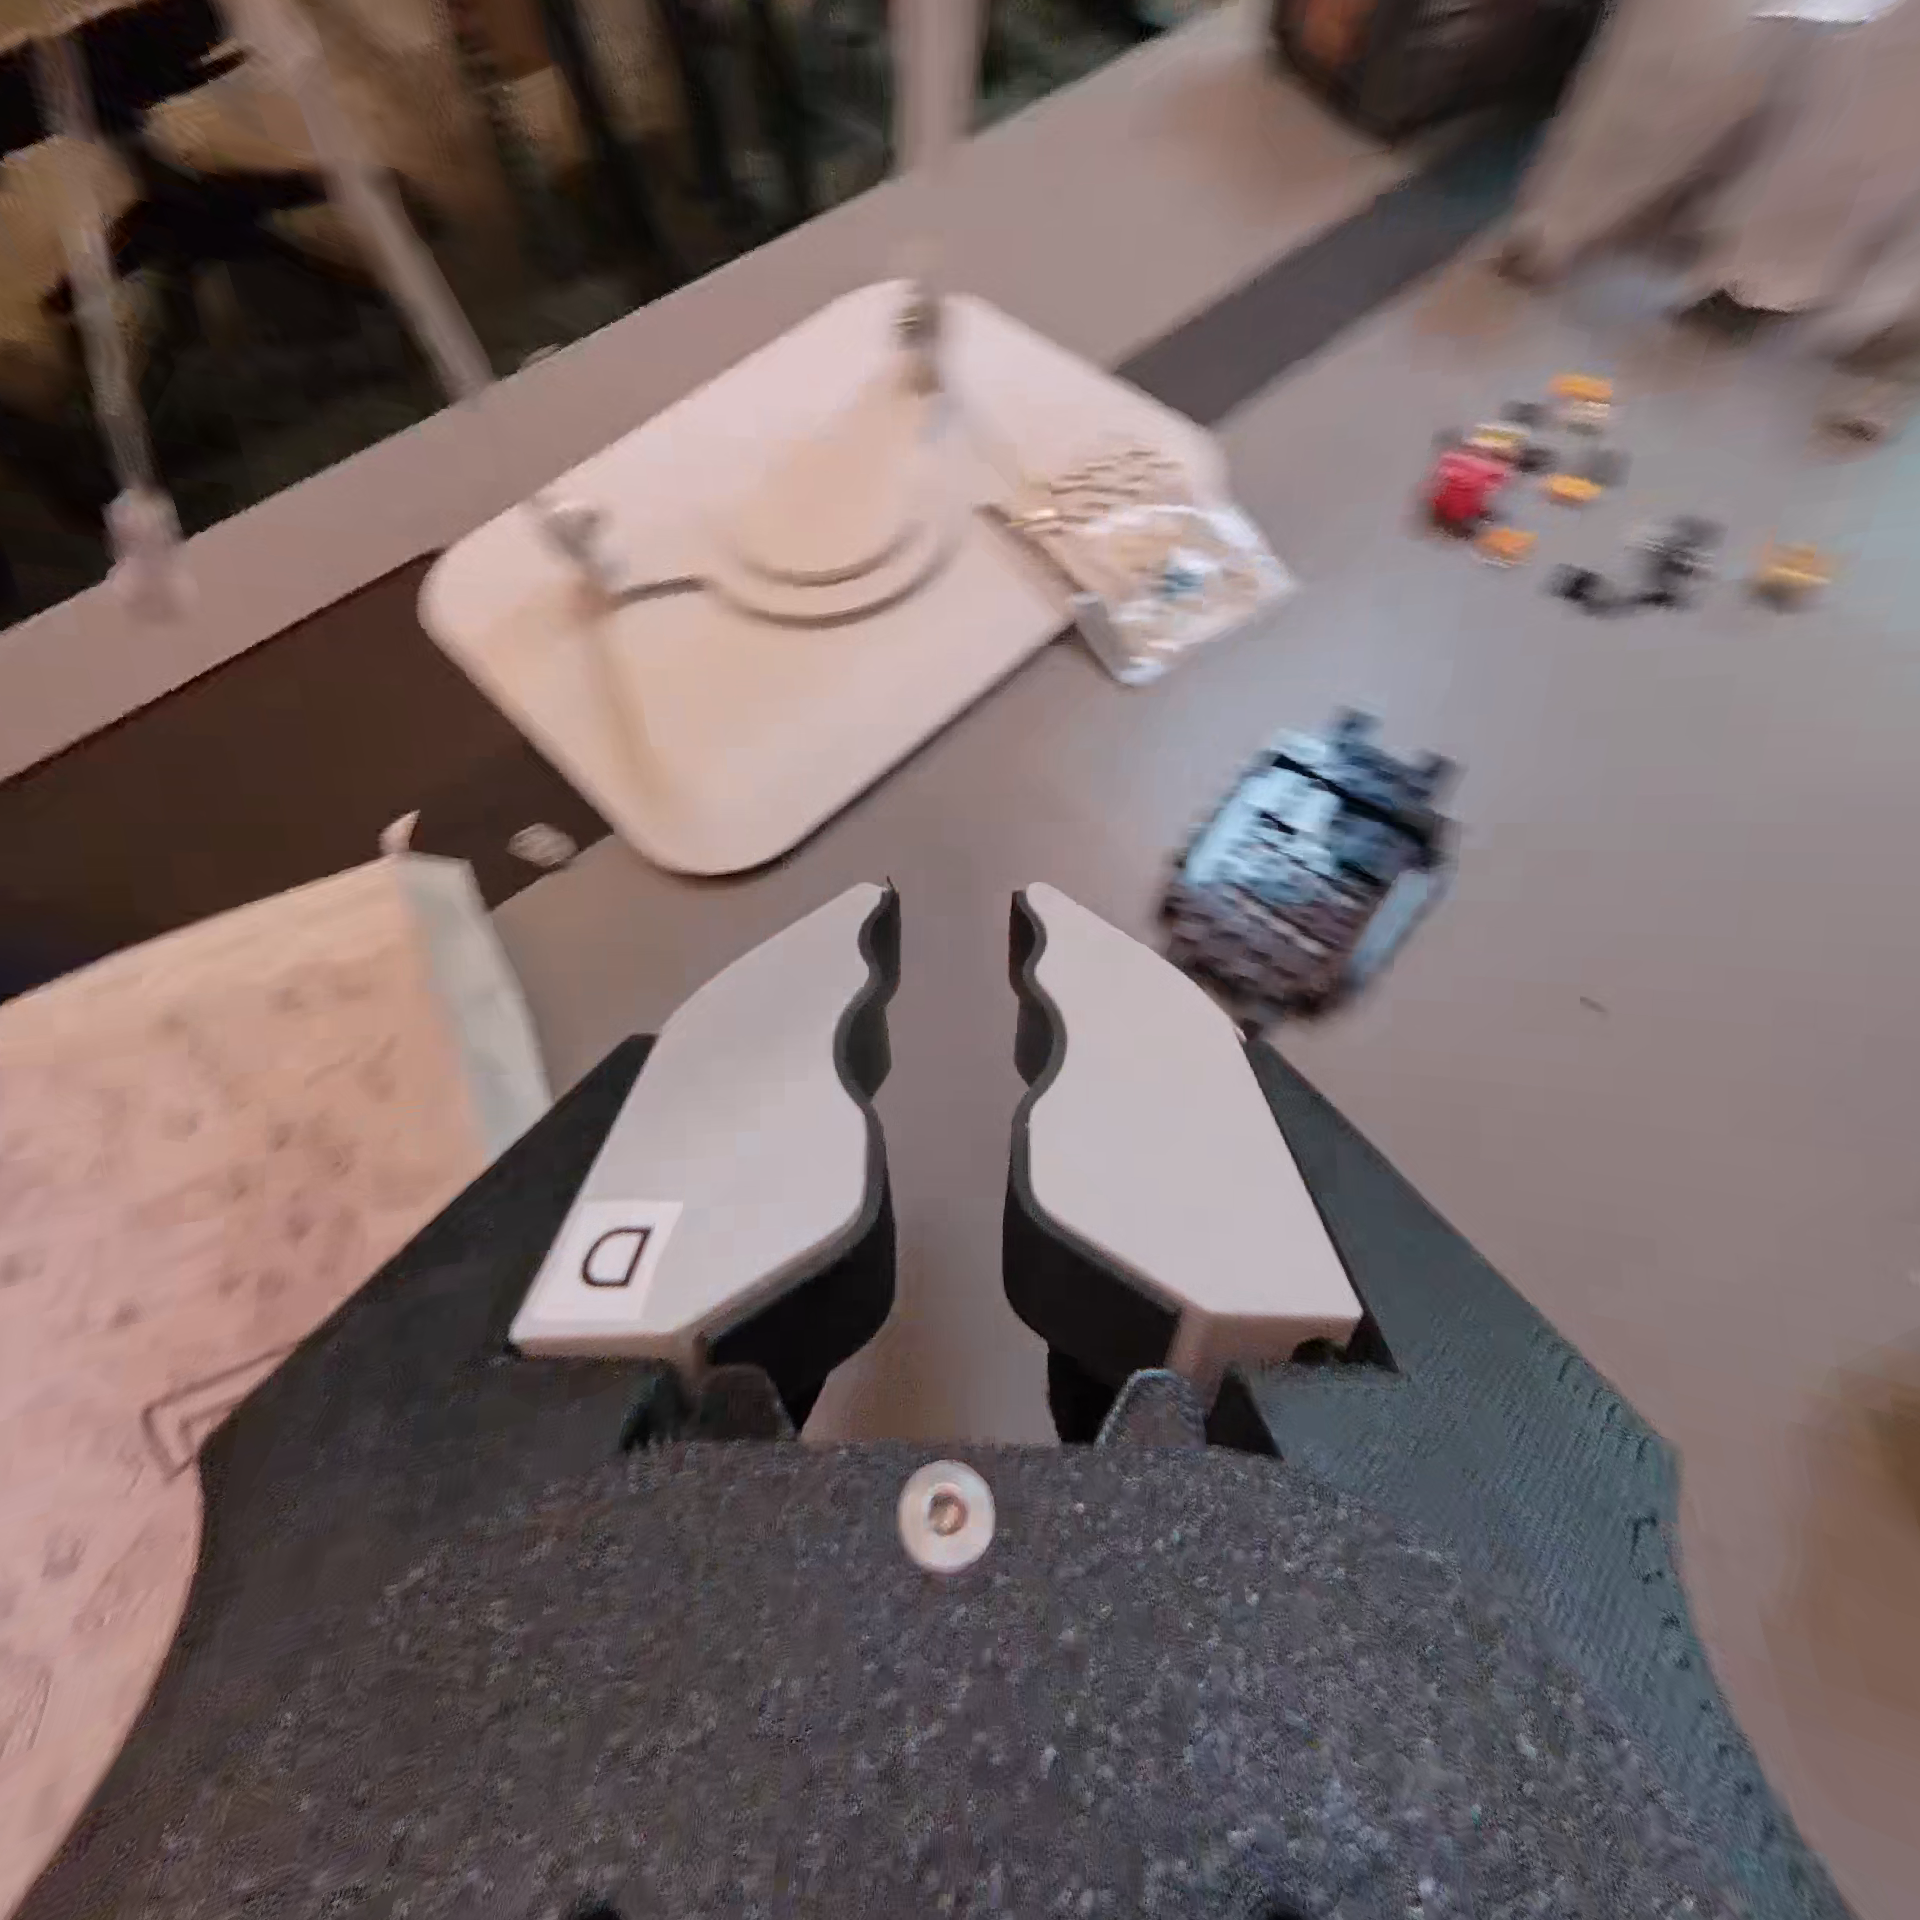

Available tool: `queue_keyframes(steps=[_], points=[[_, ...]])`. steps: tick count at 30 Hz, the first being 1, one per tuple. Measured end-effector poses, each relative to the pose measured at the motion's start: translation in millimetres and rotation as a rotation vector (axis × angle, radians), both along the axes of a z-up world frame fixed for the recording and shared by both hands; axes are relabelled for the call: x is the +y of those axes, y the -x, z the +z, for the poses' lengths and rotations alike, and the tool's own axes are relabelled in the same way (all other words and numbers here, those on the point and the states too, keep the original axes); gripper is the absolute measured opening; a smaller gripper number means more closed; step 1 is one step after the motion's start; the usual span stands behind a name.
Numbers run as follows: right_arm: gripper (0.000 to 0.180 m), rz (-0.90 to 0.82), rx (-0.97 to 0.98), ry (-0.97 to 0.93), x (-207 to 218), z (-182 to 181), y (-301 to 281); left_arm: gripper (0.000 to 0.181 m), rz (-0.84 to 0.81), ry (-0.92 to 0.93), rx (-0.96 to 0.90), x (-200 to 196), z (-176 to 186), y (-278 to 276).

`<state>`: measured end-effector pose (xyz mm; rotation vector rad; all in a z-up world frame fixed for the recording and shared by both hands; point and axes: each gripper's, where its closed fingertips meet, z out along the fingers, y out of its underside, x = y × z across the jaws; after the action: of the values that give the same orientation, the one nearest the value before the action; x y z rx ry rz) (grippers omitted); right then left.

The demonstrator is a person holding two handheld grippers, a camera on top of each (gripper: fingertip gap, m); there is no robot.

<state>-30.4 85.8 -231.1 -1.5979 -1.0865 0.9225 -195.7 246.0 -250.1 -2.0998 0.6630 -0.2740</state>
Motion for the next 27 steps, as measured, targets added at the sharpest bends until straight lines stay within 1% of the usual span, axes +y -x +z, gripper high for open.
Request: queue_keyframes(steps=[3, 4, 6, 13, 16, 20, 27], points=[[0.000, 0.005, -0.002, 0.002, -0.9, 0.0, 0.5, 0.019, 0.248, 0.036, 0.044, 34.8, -18.4, 38.0], [0.000, 0.006, -0.003, 0.005, -1.1, -0.4, 0.5, 0.018, 0.305, 0.056, 0.034, 44.5, -24.3, 47.9], [0.000, 0.006, -0.005, 0.007, -1.2, -0.8, 0.4, 0.019, 0.368, 0.086, -0.014, 61.5, -33.6, 57.9], [0.000, 0.007, -0.003, 0.022, 1.0, -1.4, -1.9, 0.019, 0.471, 0.082, 0.048, 97.7, -47.9, 71.1], [0.000, 0.008, -0.003, 0.026, 1.4, -1.4, -2.4, 0.019, 0.496, 0.109, 0.019, 107.0, -50.2, 72.4], [0.000, 0.011, -0.004, 0.028, 1.4, -1.3, -2.8, 0.018, 0.504, 0.158, 0.029, 112.6, -58.7, 73.8], [0.000, 0.017, -0.010, 0.036, 1.0, -2.3, -2.9, 0.010, 0.504, 0.238, -0.061, 113.1, -60.4, 72.3]])
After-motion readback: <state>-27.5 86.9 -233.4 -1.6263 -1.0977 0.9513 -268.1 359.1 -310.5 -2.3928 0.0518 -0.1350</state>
